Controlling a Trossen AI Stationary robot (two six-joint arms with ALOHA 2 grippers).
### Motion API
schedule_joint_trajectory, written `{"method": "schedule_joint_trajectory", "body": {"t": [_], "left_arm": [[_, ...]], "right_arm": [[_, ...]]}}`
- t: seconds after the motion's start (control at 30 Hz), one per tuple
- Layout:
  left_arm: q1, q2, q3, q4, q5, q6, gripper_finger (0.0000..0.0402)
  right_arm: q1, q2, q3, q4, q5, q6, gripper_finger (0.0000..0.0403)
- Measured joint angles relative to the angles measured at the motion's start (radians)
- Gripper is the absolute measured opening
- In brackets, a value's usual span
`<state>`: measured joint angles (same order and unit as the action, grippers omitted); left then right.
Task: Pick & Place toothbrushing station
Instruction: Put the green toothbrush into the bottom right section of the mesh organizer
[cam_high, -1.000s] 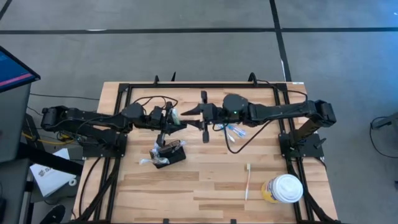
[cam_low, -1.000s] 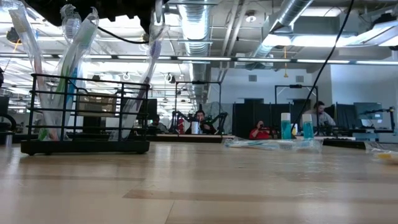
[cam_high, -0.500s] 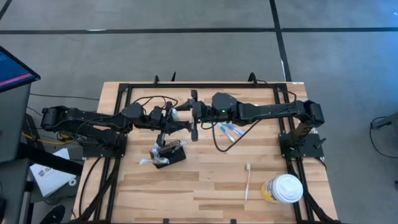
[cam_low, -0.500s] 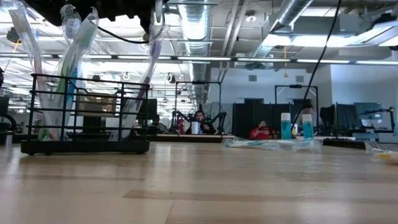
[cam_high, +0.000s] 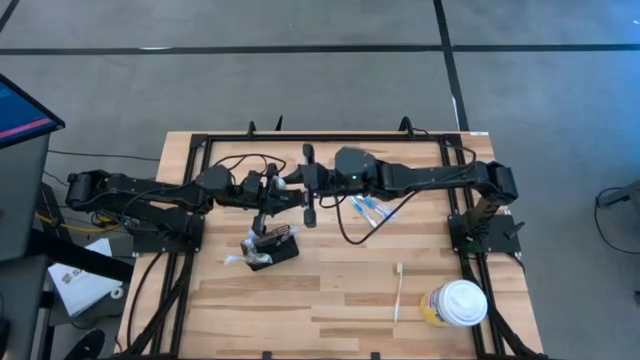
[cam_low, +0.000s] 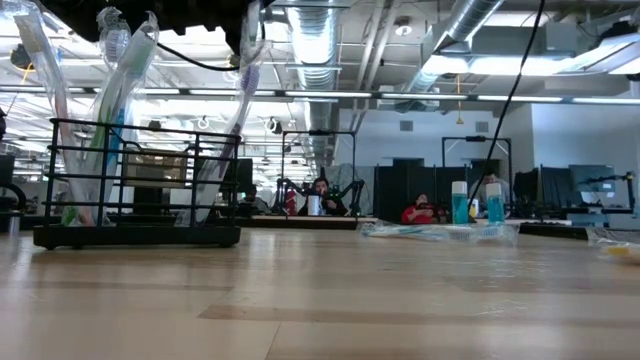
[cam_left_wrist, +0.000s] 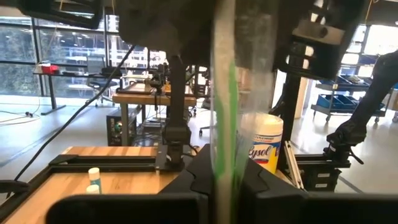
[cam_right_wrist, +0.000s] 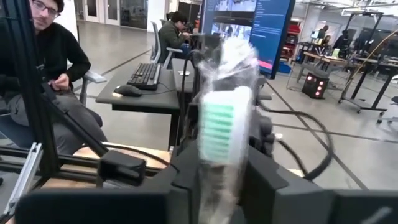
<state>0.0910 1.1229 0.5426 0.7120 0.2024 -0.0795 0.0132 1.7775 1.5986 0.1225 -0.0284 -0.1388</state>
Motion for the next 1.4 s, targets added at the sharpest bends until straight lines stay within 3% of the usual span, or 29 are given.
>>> {"method": "schedule_joint_trajectory", "body": {"t": [0.13, 0.37, 0.63, 1.03, 1.4], "left_arm": [[0.0, 0.0, 0.0, -0.001, 0.001, 0.0, 0.0025], [0.0, 0.0, 0.0, -0.008, -0.002, 0.018, 0.0011], [0.0, -0.048, 0.0, -0.018, 0.036, 0.019, 0.0075], [0.0, -0.314, 0.001, -0.359, 0.057, 0.043, 0.0095], [0.0, -0.399, 0.001, -0.514, 0.053, 0.049, 0.0095]], "right_arm": [[-0.001, 0.001, 0.0, -0.014, -0.002, -0.013, 0.001], [-0.003, 0.0, 0.0, -0.042, -0.002, -0.022, 0.0006], [0.002, 0.001, 0.0, -0.064, -0.006, -0.028, 0.0003], [0.028, 0.002, 0.0, -0.057, -0.024, -0.045, 0.0002], [0.051, 0.011, -0.001, -0.031, -0.116, -0.045, 0.0001]]}}
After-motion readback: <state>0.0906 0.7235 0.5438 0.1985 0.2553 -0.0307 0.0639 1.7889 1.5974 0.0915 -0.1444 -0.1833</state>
